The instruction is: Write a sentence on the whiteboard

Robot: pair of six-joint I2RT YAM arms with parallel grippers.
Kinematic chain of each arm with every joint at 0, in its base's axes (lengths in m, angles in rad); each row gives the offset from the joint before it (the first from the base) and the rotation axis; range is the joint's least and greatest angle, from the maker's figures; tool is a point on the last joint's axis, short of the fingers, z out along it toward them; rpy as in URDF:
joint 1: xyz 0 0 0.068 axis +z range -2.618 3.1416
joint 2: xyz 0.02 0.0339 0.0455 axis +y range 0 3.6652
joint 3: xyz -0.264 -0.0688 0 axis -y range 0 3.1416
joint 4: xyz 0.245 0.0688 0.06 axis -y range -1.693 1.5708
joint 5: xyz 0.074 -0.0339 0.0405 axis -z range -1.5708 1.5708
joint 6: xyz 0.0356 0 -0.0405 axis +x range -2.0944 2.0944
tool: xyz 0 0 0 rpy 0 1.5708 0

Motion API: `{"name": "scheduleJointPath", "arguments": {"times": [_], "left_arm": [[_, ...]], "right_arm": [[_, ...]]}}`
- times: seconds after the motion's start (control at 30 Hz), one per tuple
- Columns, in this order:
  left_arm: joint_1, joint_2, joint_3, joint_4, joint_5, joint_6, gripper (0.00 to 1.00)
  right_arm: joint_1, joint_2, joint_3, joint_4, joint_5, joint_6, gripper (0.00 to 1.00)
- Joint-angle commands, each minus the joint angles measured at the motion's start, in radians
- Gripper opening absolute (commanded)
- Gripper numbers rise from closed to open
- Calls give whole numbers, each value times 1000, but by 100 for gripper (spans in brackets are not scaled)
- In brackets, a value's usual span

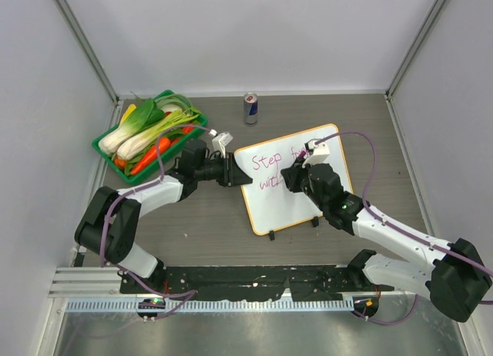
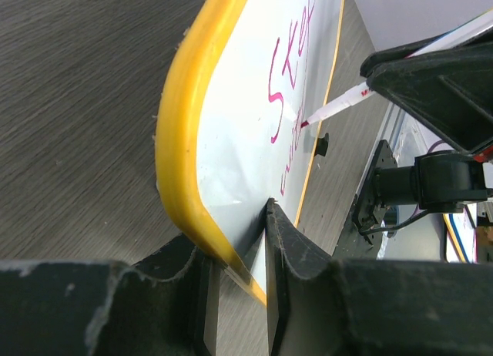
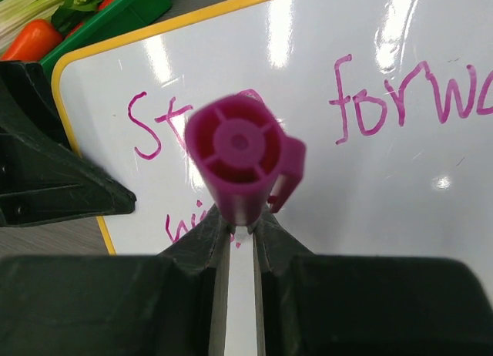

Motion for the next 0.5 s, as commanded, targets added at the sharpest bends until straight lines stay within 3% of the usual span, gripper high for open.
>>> {"name": "scheduleJointPath", "arguments": {"times": [0.0, 0.47], "left_arm": [[-55, 57, -38, -167, -120, 195, 0], [-55, 51, -38, -171, -123, 196, 0]], "right_arm": [[-4, 5, 61, 26, 80, -46, 1], [-4, 21, 77, 27, 121, -42, 1]]}}
